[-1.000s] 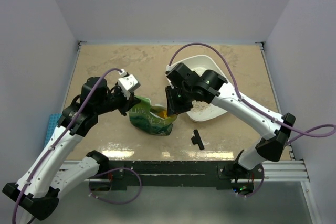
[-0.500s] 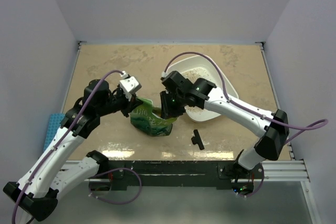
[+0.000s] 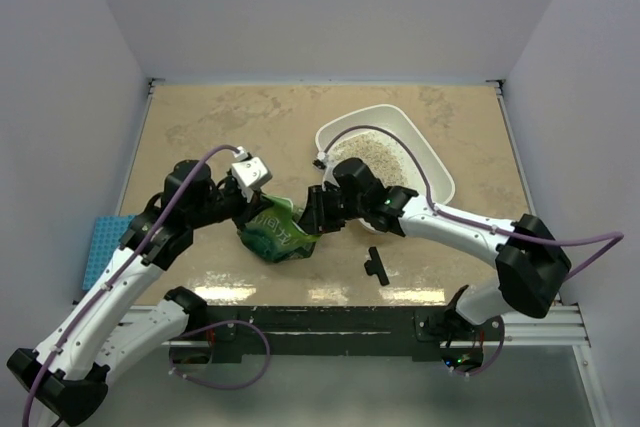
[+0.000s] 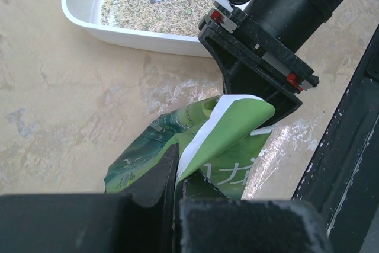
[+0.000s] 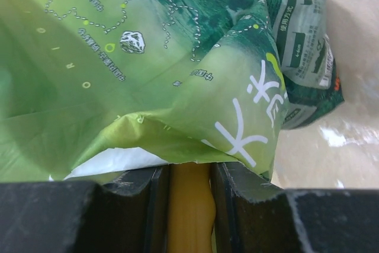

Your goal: Fill the litter box with clean litter

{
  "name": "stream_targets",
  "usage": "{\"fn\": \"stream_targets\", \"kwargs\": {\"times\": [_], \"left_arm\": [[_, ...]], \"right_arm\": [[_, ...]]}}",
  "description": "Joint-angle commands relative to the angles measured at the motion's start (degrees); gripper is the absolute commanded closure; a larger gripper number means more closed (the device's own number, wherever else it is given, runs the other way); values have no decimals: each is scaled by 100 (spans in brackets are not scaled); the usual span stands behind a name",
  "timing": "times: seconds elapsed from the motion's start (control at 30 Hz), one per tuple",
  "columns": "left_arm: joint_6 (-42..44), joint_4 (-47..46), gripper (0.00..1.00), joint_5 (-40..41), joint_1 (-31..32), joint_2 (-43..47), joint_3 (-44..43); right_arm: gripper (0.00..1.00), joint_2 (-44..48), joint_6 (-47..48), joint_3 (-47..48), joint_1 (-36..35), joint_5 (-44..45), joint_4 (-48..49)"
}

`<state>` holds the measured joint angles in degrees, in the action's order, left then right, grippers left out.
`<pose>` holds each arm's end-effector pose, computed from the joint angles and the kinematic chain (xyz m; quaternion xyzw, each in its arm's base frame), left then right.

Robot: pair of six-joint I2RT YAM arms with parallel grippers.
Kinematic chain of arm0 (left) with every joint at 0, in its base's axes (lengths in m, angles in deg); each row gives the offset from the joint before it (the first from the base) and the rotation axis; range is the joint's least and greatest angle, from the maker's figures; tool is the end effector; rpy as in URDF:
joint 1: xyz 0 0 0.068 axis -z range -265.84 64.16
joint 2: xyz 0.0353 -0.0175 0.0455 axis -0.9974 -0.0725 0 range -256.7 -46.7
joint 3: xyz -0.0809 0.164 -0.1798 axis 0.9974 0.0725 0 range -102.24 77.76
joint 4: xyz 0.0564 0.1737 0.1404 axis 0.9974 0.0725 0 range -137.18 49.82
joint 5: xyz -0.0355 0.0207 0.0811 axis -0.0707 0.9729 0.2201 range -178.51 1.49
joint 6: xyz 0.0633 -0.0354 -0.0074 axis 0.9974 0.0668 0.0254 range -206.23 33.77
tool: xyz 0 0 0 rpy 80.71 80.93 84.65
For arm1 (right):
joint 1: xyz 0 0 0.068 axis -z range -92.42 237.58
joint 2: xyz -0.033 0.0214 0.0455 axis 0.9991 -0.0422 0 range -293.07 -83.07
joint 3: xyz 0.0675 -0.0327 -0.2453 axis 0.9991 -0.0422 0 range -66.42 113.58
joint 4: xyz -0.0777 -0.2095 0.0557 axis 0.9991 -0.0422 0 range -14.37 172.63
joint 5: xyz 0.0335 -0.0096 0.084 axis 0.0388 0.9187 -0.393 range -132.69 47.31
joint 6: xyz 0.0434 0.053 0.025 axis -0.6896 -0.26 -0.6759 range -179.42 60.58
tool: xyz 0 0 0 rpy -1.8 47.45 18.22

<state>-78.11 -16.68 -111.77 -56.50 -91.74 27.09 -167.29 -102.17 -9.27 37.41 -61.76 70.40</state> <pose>0.1344 -0.1029 0.3142 0.3679 0.7468 -0.2641 0.4870 0.1849 0.2524 0.2333 -0.1285 0.8848 0.4092 0.1823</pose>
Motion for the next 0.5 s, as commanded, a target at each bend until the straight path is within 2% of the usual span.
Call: {"fn": "stream_targets", "kwargs": {"times": [0.0,0.13,0.3,0.47], "left_arm": [[93,-581,100,42,-43,250,-83],[163,-449,100,129,-43,171,-92],[295,-229,100,471,-43,206,-206],[295,-88,100,481,-43,232,-452]], "right_arm": [[100,-270,11,-871,174,-666,1061],[100,-130,-137,-1310,245,-940,1828],[100,475,-427,-1881,455,-1037,2688],[100,986,-1007,-2743,561,-1177,3796]]}}
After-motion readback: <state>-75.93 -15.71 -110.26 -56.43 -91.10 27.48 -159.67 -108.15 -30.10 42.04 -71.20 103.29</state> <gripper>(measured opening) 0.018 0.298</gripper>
